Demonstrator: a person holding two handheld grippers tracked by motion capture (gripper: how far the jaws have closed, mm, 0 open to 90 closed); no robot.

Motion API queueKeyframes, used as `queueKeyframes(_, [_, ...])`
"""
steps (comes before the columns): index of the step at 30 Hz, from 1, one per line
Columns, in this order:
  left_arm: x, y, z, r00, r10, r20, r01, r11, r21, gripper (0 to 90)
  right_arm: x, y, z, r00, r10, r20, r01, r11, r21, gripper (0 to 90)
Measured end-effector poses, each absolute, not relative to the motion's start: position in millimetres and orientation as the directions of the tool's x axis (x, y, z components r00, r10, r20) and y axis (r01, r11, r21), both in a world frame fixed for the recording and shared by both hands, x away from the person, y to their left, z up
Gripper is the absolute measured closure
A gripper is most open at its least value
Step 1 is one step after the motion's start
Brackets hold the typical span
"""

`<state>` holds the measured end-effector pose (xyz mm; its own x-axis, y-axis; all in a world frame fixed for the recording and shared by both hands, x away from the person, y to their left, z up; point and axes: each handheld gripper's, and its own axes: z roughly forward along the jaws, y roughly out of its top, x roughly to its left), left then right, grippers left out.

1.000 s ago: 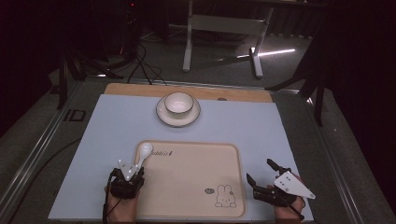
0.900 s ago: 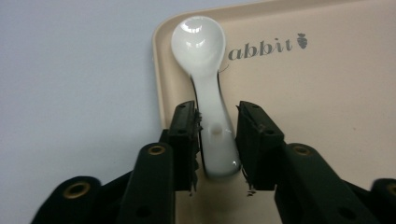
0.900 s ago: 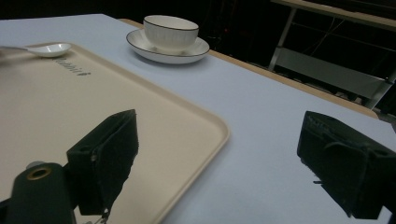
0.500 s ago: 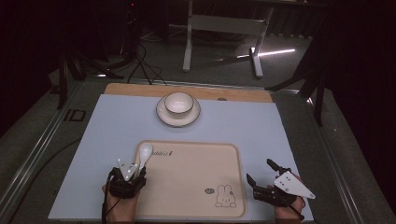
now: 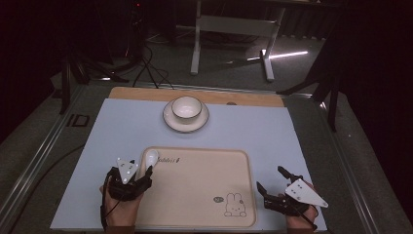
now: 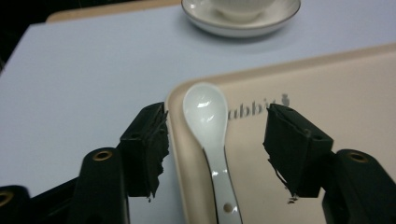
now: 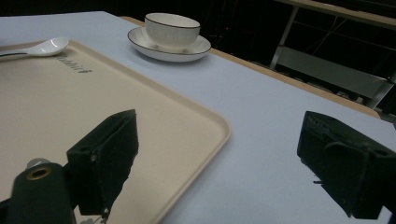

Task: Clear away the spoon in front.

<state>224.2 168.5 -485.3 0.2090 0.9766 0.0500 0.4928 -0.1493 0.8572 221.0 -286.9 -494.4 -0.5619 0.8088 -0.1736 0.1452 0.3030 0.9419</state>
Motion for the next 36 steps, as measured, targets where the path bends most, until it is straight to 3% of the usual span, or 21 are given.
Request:
queueKeyframes(20, [236,215,-441,0.346,0.938,0.036,0.376,-0.174,0.91,34.8,221,-288,-494,-0.56,0.811,-0.17,0.144,0.297,0.944,12.2])
queueKeyframes(29, [235,245,-463,0.414,0.91,0.032,0.366,-0.199,0.909,35.0,221,-290,-494,-0.557,0.814,-0.167,0.147,0.295,0.944,12.2])
queueKeyframes(36, [230,265,-484,0.382,0.924,0.008,0.387,-0.168,0.907,35.6,222,-293,-494,-0.551,0.819,-0.162,0.147,0.287,0.947,12.2])
